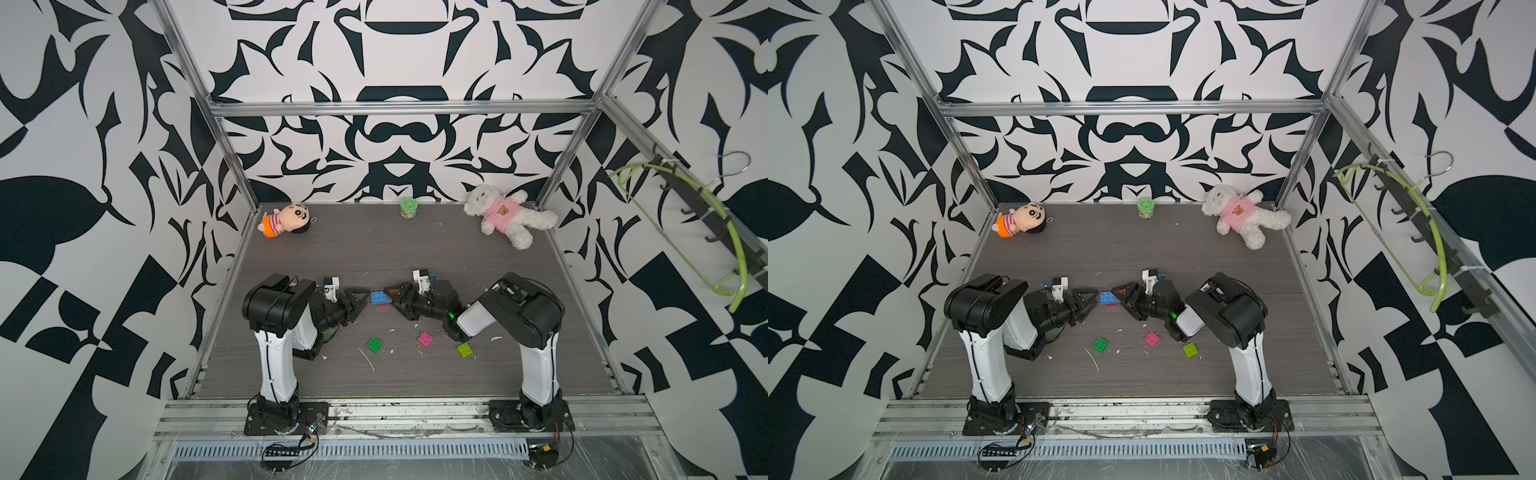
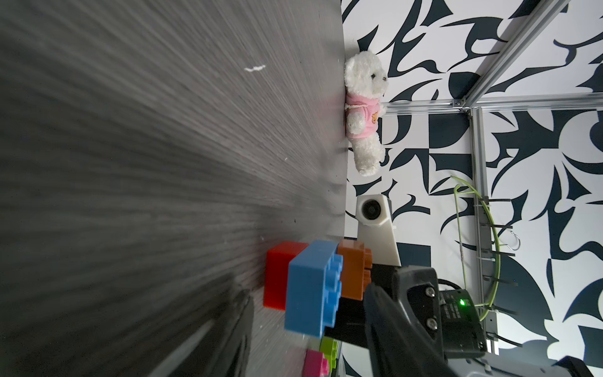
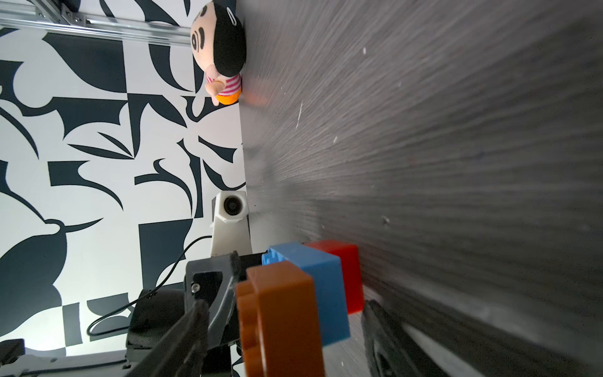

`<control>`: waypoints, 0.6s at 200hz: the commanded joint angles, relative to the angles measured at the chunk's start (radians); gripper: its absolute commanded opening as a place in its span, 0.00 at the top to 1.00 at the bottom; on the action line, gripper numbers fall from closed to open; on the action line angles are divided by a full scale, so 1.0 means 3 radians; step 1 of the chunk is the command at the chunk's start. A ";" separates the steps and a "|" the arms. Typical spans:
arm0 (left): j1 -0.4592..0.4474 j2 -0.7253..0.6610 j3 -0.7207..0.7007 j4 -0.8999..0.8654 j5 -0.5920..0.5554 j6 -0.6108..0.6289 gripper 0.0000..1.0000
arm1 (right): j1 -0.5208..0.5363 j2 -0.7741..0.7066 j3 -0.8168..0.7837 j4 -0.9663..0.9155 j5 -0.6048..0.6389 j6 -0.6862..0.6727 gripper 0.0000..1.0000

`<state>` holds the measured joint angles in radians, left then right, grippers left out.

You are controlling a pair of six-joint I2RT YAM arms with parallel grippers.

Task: Assemble the letter v with lego
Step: Assemble the lego brick with the lego brick.

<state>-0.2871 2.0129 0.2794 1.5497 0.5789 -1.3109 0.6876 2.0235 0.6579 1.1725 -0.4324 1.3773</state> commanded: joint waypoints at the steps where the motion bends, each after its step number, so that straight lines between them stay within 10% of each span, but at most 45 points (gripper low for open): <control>1: -0.0029 0.0093 -0.0027 -0.0368 -0.0040 0.0075 0.42 | 0.0015 0.0004 0.0088 0.0233 0.0040 0.0054 0.25; 120: -0.0122 0.0162 0.0025 -0.0370 -0.0067 0.0054 0.45 | 0.0030 0.0194 0.0161 0.0473 0.0080 0.0158 0.34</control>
<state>-0.3168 2.0186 0.2859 1.5398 0.5735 -1.3136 0.6910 2.0899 0.6838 1.2514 -0.4217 1.4174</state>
